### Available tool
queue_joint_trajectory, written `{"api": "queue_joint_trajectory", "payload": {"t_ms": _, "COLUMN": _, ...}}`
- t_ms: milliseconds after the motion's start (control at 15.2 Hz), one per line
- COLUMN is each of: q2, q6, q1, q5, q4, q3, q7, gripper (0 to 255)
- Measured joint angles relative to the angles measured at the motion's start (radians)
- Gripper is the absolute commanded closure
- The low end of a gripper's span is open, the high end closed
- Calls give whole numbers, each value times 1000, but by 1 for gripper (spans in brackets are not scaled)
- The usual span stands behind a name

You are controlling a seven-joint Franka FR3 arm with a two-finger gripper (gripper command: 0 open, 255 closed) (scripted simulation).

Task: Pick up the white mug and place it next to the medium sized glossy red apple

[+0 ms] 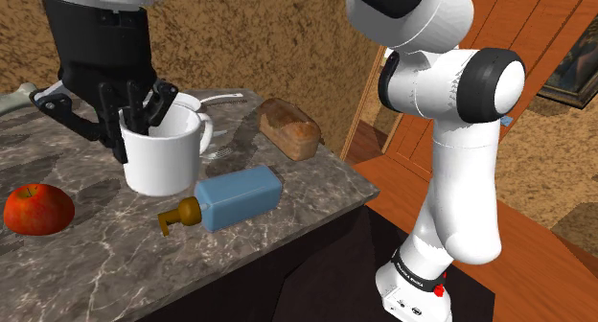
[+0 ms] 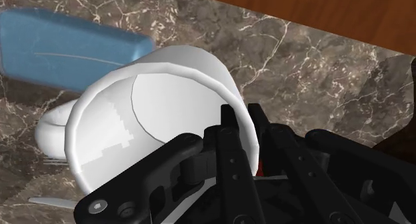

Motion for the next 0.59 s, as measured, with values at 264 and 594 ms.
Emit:
{"api": "queue_joint_trajectory", "payload": {"t_ms": 264, "q2": -28, "q6": 71, "q1": -36, "q5": 20, "q4": -98, "q3": 6, "q7": 2, "gripper": 255}}
{"api": "queue_joint_trajectory", "payload": {"t_ms": 594, "q2": -54, "q6": 155, "q1": -73, "q5": 38, "q4": -206, "q3": 9, "q7": 1, "gripper": 255}}
